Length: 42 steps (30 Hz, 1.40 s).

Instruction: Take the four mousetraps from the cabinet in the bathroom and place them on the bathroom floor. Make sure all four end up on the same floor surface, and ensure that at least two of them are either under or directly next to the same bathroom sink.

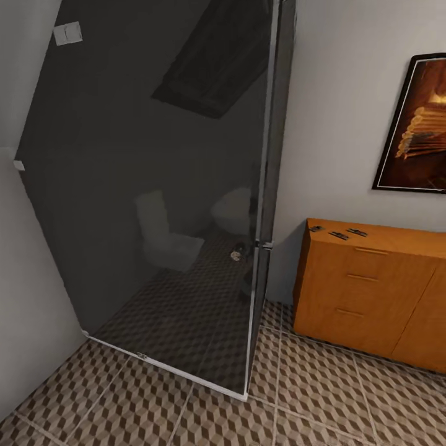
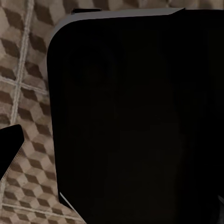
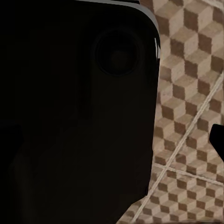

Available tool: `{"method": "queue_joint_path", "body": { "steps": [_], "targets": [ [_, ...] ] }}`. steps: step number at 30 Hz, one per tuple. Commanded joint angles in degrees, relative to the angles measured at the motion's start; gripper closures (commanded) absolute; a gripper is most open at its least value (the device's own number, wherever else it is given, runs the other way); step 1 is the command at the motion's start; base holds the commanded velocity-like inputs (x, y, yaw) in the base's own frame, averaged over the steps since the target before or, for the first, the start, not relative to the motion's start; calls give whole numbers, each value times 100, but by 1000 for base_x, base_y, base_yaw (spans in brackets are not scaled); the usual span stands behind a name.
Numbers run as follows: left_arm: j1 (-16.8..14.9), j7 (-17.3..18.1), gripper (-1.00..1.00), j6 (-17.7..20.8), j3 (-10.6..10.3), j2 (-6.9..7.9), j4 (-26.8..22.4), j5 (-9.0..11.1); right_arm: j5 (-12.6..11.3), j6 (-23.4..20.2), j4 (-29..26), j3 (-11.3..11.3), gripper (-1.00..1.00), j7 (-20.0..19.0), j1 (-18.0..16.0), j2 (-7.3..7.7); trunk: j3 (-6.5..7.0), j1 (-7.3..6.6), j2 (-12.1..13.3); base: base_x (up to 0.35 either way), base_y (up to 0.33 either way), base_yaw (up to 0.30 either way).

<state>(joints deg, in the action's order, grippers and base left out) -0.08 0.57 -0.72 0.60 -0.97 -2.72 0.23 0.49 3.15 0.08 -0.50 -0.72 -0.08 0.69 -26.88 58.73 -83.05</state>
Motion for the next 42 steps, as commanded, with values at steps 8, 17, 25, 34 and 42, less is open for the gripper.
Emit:
{"method": "queue_joint_path", "body": {
  "steps": [8,17,25,34,42],
  "targets": [
    [-1,5,-100,-8,10,0,0,3,7,19,1,-3,-100,-7,-1,1,-4,0,-2,0,0,-297],
    [-1,5,-100,-8,10,0,-1,4,9,19,1,-3,-100,-7,-1,1,-4,0,-2,0,0,-297],
    [-1,5,-100,-8,10,0,-1,4,7,19,1,-3,-100,-7,-1,1,-4,0,-2,0,0,-297],
    [-1,10,-100,-8,2,0,-1,4,6,19,1,-3,-100,-7,-1,1,-4,0,-2,0,0,-297],
    [-1,8,-100,-8,2,0,-1,4,5,19,1,-3,-100,-7,-1,1,-4,0,-2,0,0,-297]
  ]
}}
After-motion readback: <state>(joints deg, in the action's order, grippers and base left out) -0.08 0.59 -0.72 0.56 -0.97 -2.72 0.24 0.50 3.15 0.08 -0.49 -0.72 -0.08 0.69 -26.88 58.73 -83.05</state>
